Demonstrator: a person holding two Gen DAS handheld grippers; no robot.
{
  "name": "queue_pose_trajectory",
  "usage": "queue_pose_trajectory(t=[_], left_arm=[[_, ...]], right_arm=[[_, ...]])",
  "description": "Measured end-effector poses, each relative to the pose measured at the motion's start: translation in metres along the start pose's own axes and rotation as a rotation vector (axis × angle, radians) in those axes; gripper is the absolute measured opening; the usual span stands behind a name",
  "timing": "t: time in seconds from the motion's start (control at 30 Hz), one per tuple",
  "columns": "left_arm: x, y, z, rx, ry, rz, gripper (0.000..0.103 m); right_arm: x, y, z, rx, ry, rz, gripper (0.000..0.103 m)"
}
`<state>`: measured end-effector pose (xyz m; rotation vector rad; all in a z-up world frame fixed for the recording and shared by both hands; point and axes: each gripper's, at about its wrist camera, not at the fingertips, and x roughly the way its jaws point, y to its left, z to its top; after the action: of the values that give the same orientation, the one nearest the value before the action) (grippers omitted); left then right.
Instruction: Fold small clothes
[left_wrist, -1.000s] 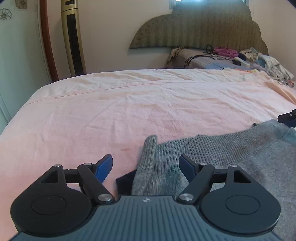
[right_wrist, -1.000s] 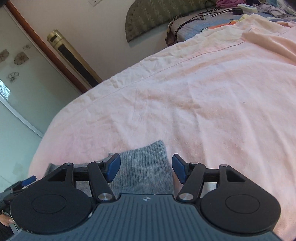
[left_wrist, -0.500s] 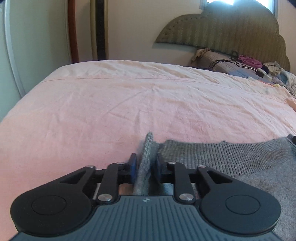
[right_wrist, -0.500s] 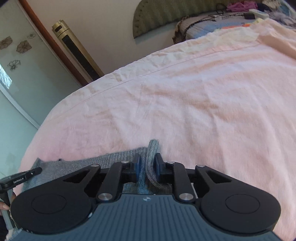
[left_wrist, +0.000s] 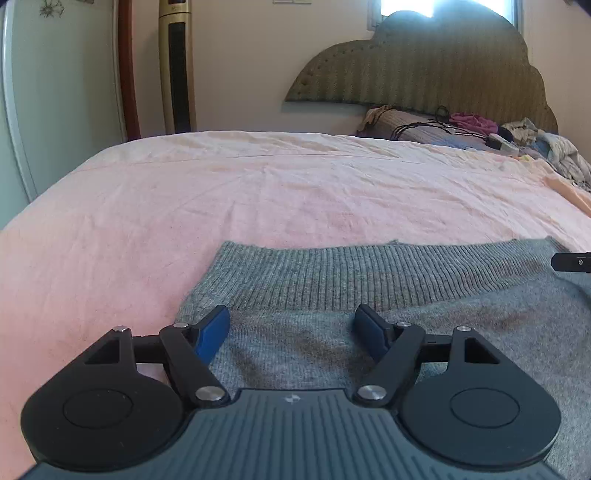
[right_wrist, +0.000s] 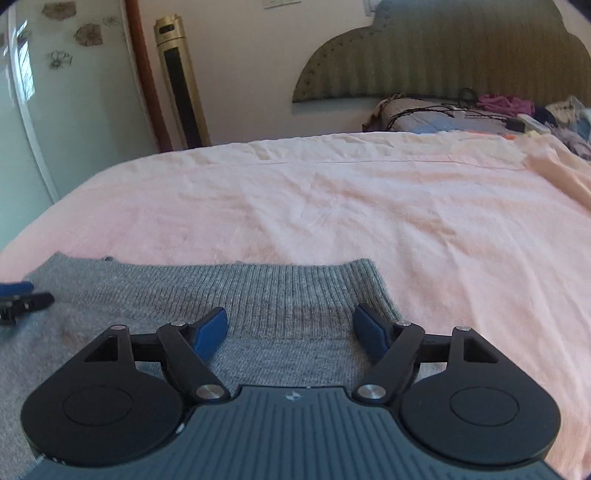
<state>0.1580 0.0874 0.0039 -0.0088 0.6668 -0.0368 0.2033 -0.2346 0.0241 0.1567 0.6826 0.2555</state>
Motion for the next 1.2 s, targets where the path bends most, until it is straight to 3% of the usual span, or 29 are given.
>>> queue_pose_trajectory(t=[0.1, 0.17, 0.23, 0.27, 0.33, 0.37, 0.4, 0.47, 0.53, 0.63, 0.7, 0.73, 0.87, 0.97, 1.0, 1.07, 1.13, 1.2], left_arm=[[-0.001, -0.011, 0.004, 0.037, 0.009, 0.069, 0.077], [-0.019, -0.015, 0.003, 0.047, 0.005, 0.108, 0.075], [-0.044, -0.014, -0.002, 0.034, -0.014, 0.035, 0.075], [-0.054, -0.015, -0.006, 0.032, -0.020, -0.004, 0.076], [-0.062, -0.020, -0.017, 0.043, 0.001, -0.042, 0.076], [-0.060, -0.021, -0.022, 0.056, 0.019, -0.045, 0.077], [-0.054, -0.021, -0.029, 0.071, 0.028, -0.031, 0.077], [-0.051, -0.009, -0.041, 0.049, -0.024, -0.065, 0.083], [-0.049, -0.002, -0.037, 0.004, -0.014, -0.057, 0.086], [-0.058, -0.011, -0.035, 0.042, -0.002, -0.002, 0.085], [-0.078, -0.013, -0.035, 0.023, 0.002, -0.043, 0.085], [-0.086, -0.015, -0.038, 0.026, -0.006, -0.081, 0.085], [-0.084, -0.025, -0.056, 0.061, 0.040, -0.082, 0.089], [-0.080, -0.009, -0.064, 0.022, 0.004, -0.121, 0.095], [-0.080, -0.010, -0.062, 0.033, 0.008, -0.098, 0.095], [-0.086, -0.015, -0.061, 0.060, 0.012, -0.062, 0.095], [-0.099, -0.016, -0.061, 0.046, 0.017, -0.039, 0.094], [-0.113, -0.013, -0.065, 0.010, 0.004, -0.089, 0.094]], right_arm=[[-0.002, -0.017, 0.002, 0.093, -0.013, 0.038, 0.075], [-0.006, -0.015, 0.004, 0.086, -0.001, 0.013, 0.075], [-0.024, -0.004, 0.005, 0.090, 0.008, -0.046, 0.077], [-0.039, 0.000, 0.002, 0.098, -0.008, -0.020, 0.078], [-0.063, 0.013, -0.008, 0.074, -0.040, 0.061, 0.096], [-0.069, 0.018, -0.013, 0.062, -0.039, 0.062, 0.100], [-0.068, 0.021, -0.019, 0.049, -0.017, 0.048, 0.100], [-0.057, 0.018, -0.035, 0.021, 0.063, -0.025, 0.099], [-0.058, 0.013, -0.048, -0.014, 0.019, -0.015, 0.099], [-0.054, 0.014, -0.043, -0.031, 0.038, -0.046, 0.101], [-0.058, 0.017, -0.039, -0.014, 0.071, -0.091, 0.098], [-0.065, 0.018, -0.038, 0.020, 0.064, -0.085, 0.092], [-0.087, 0.040, -0.044, -0.017, 0.018, 0.000, 0.100], [-0.074, 0.047, -0.062, -0.084, 0.081, -0.043, 0.103], [-0.075, 0.046, -0.069, -0.126, 0.052, -0.063, 0.103], [-0.077, 0.032, -0.066, -0.065, 0.055, -0.033, 0.103], [-0.082, 0.033, -0.062, -0.078, 0.077, -0.056, 0.099], [-0.097, 0.039, -0.060, -0.066, 0.062, -0.071, 0.095]])
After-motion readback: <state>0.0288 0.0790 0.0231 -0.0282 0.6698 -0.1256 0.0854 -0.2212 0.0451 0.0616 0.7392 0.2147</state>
